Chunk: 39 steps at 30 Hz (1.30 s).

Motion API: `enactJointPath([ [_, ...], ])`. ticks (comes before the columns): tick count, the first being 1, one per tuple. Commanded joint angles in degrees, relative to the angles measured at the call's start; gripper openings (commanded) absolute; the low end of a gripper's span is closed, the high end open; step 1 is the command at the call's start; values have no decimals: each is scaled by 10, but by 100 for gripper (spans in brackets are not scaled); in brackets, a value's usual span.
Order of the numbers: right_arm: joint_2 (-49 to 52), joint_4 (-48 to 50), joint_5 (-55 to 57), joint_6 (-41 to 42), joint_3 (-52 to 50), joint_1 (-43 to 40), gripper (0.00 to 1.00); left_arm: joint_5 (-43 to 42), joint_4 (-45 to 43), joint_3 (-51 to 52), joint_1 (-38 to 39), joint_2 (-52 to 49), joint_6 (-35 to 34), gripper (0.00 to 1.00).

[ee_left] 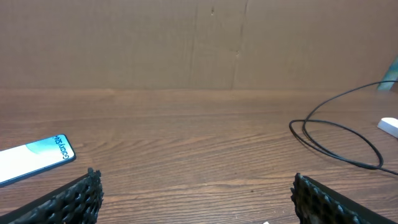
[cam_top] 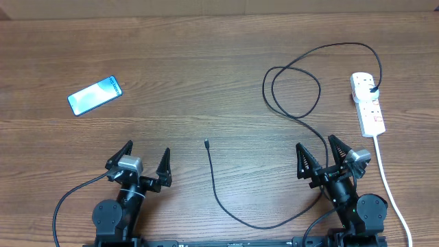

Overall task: Plug charger to phone and switch on socket
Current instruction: 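Raise the left arm and move the left gripper toward the phone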

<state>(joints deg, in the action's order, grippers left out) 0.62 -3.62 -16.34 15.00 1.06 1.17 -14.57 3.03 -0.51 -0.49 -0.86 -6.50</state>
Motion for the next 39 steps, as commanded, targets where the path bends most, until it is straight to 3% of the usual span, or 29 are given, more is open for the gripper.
enactJointPath([
  [1, -5, 3, -2, 0, -6, -1, 100, -5, 0, 2, -2, 3, -8, 100],
  [10, -5, 3, -2, 0, -6, -1, 100, -5, 0, 2, -2, 2, -16, 99],
  [17, -5, 3, -2, 0, -6, -1, 100, -19, 0, -2, -2, -2, -91, 100],
  [23, -5, 3, -2, 0, -6, -1, 100, -29, 78, -77, -2, -49, -65, 100],
  [33, -5, 3, -2, 0, -6, -1, 100, 41, 253, -313, -2, -317, 29, 100],
  [39, -5, 3, -2, 0, -6, -1, 100, 105, 369, -478, -2, -499, 40, 100],
])
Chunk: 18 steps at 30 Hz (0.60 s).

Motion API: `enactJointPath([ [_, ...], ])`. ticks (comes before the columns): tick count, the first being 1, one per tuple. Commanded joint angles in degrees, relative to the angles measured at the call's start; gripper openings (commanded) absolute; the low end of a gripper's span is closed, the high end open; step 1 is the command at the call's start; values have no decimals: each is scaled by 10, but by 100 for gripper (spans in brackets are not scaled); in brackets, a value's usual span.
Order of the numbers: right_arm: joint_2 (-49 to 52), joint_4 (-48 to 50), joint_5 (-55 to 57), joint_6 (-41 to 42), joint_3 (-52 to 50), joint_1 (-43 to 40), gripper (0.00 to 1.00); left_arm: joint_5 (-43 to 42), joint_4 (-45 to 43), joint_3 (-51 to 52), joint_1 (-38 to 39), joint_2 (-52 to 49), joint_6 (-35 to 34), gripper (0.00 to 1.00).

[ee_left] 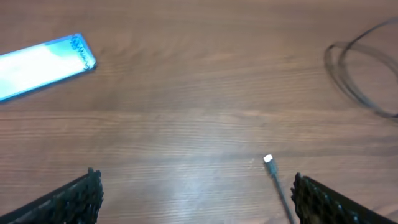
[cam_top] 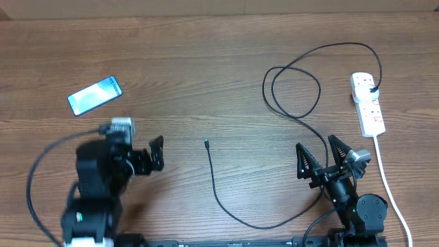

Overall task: Plug charger to phone and switch on socket
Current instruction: 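Raise the left arm and move the left gripper toward the phone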

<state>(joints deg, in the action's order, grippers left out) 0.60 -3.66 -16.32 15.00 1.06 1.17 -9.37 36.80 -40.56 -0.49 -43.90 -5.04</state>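
The phone lies face up with its screen lit at the far left of the table; the left wrist view has it at the upper left. The black charger cable's free plug rests mid-table, also seen close up. The cable loops right to the white power strip, where its adapter is plugged in. My left gripper is open above bare wood, between phone and plug, with the plug just inside its right finger. My right gripper stands open near the front right.
The cable sweeps along the front of the table and forms a loop at the back right. The strip's white lead runs down the right edge. A cardboard wall borders the back.
My left arm has lifted from its rest pose and moved forward and left, and its camera now looks down on the phone and the plug. Its gripper stays open. The right arm has not moved.
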Motion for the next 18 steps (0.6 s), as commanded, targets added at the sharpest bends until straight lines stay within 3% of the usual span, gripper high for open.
enactJointPath([
  [1, -4, 3, -2, 0, -6, -1, 100, 68, 52, -105, -2, -97, 25, 99],
  [9, -4, 3, -2, 0, -6, -1, 100, 120, 189, -278, -2, -288, 92, 100],
  [18, -4, 3, -2, 0, -6, -1, 100, 145, 186, -287, -2, -370, 132, 99],
])
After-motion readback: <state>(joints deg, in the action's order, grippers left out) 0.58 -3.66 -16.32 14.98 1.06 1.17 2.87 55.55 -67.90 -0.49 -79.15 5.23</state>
